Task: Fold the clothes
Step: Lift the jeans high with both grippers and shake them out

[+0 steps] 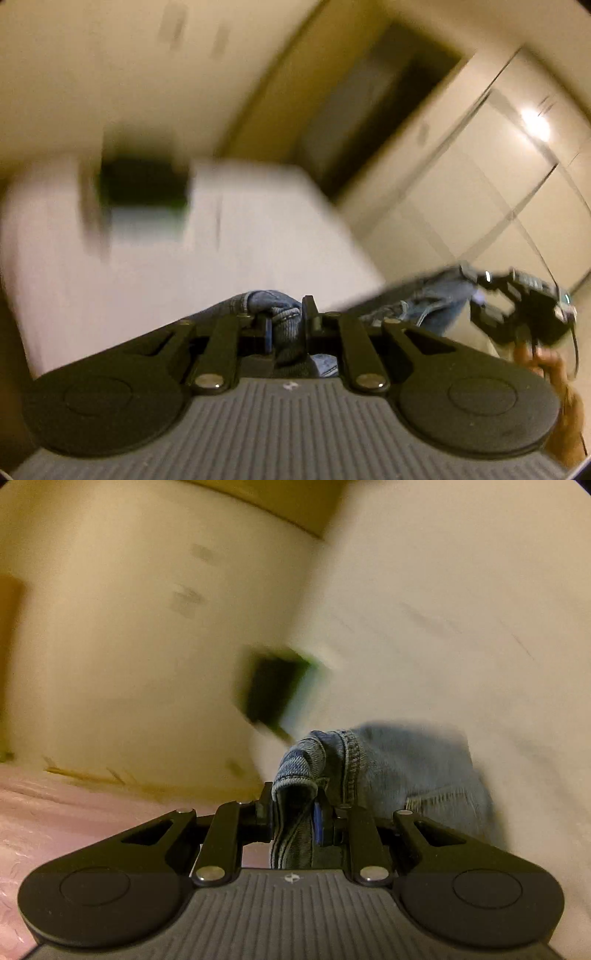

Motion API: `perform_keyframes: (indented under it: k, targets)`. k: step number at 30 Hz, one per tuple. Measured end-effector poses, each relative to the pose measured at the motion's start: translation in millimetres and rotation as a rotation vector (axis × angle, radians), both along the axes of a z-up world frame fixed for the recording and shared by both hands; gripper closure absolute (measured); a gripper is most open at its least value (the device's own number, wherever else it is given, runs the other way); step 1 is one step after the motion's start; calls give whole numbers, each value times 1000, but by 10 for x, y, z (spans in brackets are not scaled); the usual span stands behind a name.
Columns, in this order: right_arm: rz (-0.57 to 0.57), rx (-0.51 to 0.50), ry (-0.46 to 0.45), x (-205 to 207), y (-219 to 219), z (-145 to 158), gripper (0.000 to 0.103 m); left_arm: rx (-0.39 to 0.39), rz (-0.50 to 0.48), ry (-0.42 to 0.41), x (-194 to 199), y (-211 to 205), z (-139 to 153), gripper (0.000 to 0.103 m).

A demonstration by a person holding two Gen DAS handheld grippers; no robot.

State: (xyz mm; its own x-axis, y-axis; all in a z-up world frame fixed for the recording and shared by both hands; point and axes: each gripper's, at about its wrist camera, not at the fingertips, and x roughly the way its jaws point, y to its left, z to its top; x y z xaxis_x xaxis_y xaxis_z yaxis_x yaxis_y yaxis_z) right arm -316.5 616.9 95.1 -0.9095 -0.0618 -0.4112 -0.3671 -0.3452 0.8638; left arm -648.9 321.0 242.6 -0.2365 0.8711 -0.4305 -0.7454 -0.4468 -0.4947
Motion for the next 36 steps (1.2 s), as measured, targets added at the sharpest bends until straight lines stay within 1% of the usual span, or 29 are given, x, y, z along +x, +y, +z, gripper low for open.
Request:
perform_keyframes:
  k: [1,2,3,4,5,6,8,9,10,12,13,15,18,20,22,24,25,28,30,31,33,36]
  targets:
    - [-3,32,58,-91,27,267,83,52,40,68,-25,-22,469,92]
    - [-5,49,113,-76,19,490,83,99,75,129,-10,-64,903,92]
    - [-7,67,169,-61,10,712,83,142,102,185,39,-121,1284,92]
    - [-9,85,225,-46,1,935,83,179,122,236,129,-196,1601,92]
    - [-10,103,280,-31,-8,1158,83,210,140,278,227,-276,1871,92]
    - [-12,120,336,-16,-16,1381,83,233,152,305,354,-372,2070,92]
    - [-15,156,447,13,-34,1826,83,259,154,343,608,-526,2301,92]
    - [-17,173,503,28,-43,2049,83,266,151,357,713,-593,2358,92]
    - [-19,191,558,43,-51,2272,83,264,145,362,829,-646,2347,91]
    - [-22,226,669,73,-69,2717,83,242,131,353,1095,-692,2238,91]
    - [-23,239,686,168,-76,2785,84,219,118,334,1185,-672,2115,91]
    - [-28,253,670,434,-87,2726,84,163,80,290,1382,-605,1817,91]
    - [-61,220,606,918,-69,2375,84,104,38,256,1751,-483,1444,91]
    - [-79,186,567,1323,-76,2117,83,97,19,262,2009,-430,1334,92]
    - [-82,170,539,1645,-63,1948,83,111,7,280,2270,-440,1352,92]
    - [-71,179,526,2030,-67,1898,83,131,-4,291,2457,-496,1461,92]
    - [-63,189,529,2194,-95,1955,83,146,-3,302,2589,-591,1560,91]
    - [-33,227,549,2643,-219,2258,83,206,23,358,3143,-1055,1952,91]
    - [-13,252,563,2942,-302,2460,83,256,51,391,3397,-1299,2214,91]
    - [-2,274,584,3095,-356,2564,83,277,62,399,3478,-1401,2340,91]
    - [20,314,635,3251,-467,2817,83,299,79,407,3645,-1554,2535,91]
    - [49,367,685,3422,-614,3201,83,293,108,415,3745,-1667,2706,91]
